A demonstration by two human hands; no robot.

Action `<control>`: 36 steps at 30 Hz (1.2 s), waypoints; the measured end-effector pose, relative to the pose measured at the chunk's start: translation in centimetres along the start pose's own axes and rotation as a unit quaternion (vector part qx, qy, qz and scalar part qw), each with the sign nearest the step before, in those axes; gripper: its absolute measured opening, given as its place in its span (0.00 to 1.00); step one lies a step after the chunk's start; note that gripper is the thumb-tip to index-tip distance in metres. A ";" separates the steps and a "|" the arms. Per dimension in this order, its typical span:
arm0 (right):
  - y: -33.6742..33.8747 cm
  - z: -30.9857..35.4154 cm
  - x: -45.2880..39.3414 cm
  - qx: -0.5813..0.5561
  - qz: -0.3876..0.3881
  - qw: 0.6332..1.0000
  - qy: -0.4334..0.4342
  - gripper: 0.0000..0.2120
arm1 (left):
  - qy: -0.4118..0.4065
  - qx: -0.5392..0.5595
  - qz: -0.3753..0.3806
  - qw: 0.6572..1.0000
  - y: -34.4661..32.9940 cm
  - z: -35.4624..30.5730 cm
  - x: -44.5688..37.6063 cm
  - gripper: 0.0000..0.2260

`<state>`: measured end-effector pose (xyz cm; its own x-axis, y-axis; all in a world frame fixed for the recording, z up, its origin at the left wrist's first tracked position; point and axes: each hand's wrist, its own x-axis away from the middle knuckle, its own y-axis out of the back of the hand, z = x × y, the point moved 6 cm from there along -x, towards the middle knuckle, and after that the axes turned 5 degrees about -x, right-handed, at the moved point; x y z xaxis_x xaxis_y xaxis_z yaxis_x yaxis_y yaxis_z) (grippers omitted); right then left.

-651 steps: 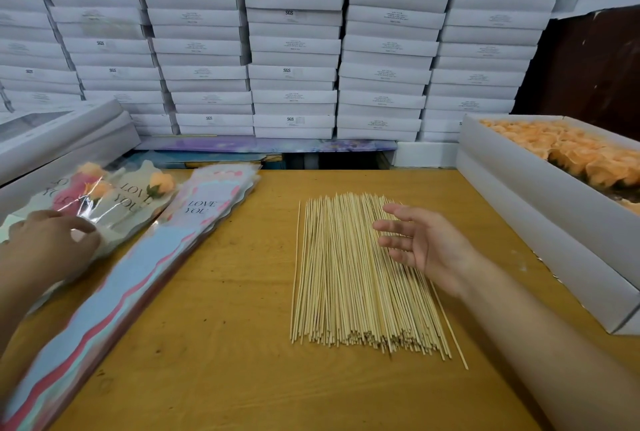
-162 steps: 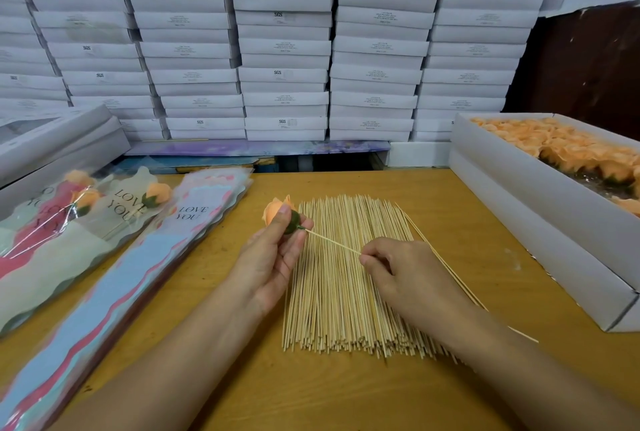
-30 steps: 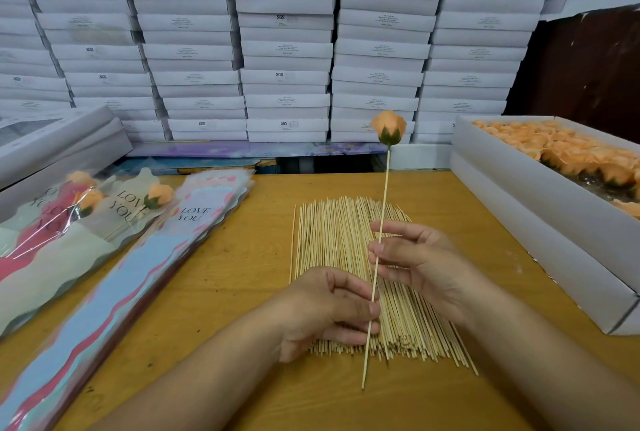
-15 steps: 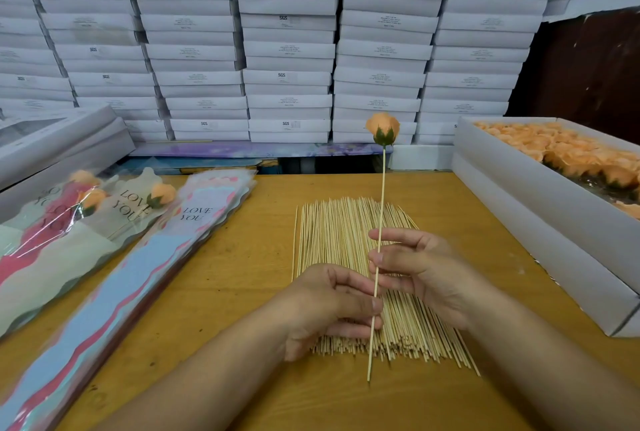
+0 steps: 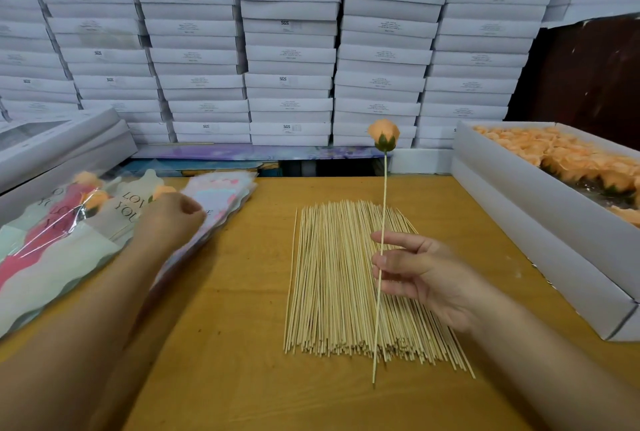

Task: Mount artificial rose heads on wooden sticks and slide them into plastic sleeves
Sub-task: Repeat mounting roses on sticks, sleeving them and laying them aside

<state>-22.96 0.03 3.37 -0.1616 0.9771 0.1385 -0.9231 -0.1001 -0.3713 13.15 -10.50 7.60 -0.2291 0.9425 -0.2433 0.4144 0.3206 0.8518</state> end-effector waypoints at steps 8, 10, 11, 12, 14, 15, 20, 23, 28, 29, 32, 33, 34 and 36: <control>-0.4 -0.2 0.1 0.009 0.009 1.000 -0.002 0.23 | 0.073 -0.093 0.035 0.992 -0.6 7.3 -1.5 0.21; -0.5 -0.3 0.2 0.015 0.008 1.000 -0.003 0.23 | 0.071 -0.102 0.039 0.991 -0.6 7.2 -1.5 0.24; -0.5 -0.4 0.2 0.019 0.008 1.000 -0.004 0.24 | 0.069 -0.107 0.039 0.991 -0.6 7.1 -1.5 0.24; -0.5 -0.4 0.2 0.022 0.009 1.000 -0.005 0.24 | 0.067 -0.111 0.037 0.991 -0.5 7.0 -1.5 0.24; -0.6 -0.6 0.3 0.027 0.009 1.000 -0.006 0.24 | 0.059 -0.118 0.032 0.991 -0.3 6.7 -1.6 0.23; -0.6 -0.6 0.3 0.029 0.010 1.000 -0.005 0.24 | 0.056 -0.118 0.029 0.991 -0.3 6.6 -1.6 0.23; -0.7 -0.5 0.3 0.032 0.011 0.999 0.003 0.25 | 0.057 -0.136 0.052 0.988 -0.6 6.2 -1.4 0.22; -0.7 -0.6 0.3 0.032 0.013 0.999 0.006 0.25 | 0.048 -0.147 0.048 0.987 -0.9 5.9 -0.9 0.20; -0.6 -0.6 0.2 0.032 0.013 0.999 0.008 0.23 | 0.035 -0.180 0.025 0.983 -0.9 4.8 0.0 0.19; -0.6 -0.6 0.2 0.032 0.012 0.999 0.008 0.23 | 0.032 -0.188 0.023 0.981 -0.9 4.5 0.2 0.19; -0.5 -0.6 0.1 0.032 0.011 0.999 0.009 0.23 | 0.021 -0.204 0.021 0.978 -1.1 3.8 0.5 0.16; -0.5 -0.6 0.1 0.032 0.011 0.999 0.009 0.23 | 0.016 -0.204 0.013 0.979 -1.0 3.6 0.6 0.14; -0.5 -0.6 0.1 0.031 0.010 0.999 0.009 0.23 | 0.011 -0.198 0.002 0.980 -0.9 3.4 0.7 0.12; -0.5 -0.6 0.1 0.030 0.009 0.999 0.009 0.23 | 0.012 -0.188 -0.009 0.982 -0.8 3.4 0.7 0.10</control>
<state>-22.33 0.33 3.04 -0.1728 0.9781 0.1158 -0.9396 -0.1284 -0.3172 15.69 -9.78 5.13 -0.2553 0.9331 -0.2533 0.0568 0.2760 0.9595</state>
